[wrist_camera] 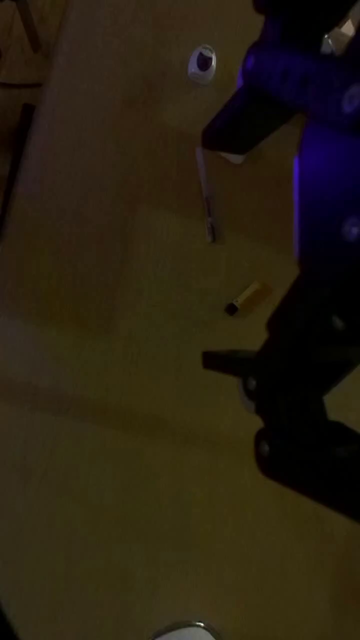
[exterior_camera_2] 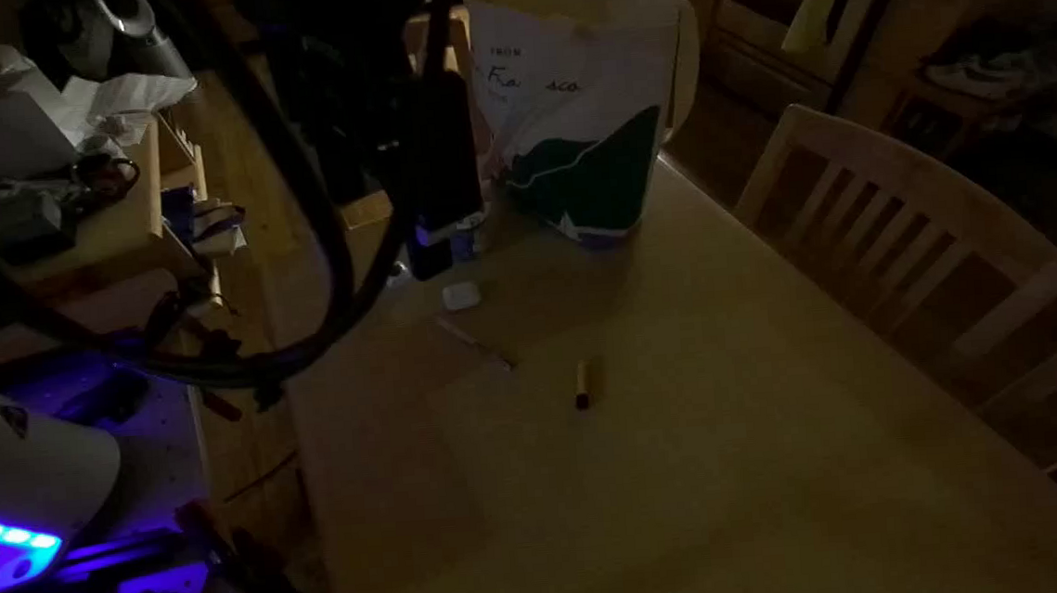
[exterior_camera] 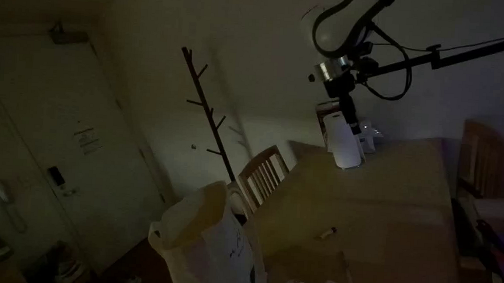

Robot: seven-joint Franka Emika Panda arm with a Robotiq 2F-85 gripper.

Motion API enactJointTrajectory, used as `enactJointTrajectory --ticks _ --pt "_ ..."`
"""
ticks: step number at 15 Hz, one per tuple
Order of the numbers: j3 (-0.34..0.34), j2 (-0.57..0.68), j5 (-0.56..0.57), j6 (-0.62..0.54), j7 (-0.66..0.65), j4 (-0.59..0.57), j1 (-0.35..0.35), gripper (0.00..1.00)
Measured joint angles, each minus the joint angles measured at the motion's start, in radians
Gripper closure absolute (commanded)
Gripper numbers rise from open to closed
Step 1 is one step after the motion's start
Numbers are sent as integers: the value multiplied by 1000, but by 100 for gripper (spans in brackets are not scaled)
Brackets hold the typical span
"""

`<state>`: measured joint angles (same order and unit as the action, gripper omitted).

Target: Place the white object on top of the yoghurt

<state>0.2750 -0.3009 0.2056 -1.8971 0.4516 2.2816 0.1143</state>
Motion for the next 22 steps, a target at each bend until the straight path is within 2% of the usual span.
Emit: enactJointTrajectory --ticks 4,7,11,14,16,22 --pt "0 9 -13 -45 -1 4 0 0" --pt "-2 70 -92 -205 5 13 -17 0" --pt "-32 170 -120 -369 18 14 -28 0" --pt "-51 224 -249 -484 139 17 -45 0" --pt "-68 260 -306 -505 182 17 -52 0" --pt "-76 272 -306 -502 181 12 -47 0"
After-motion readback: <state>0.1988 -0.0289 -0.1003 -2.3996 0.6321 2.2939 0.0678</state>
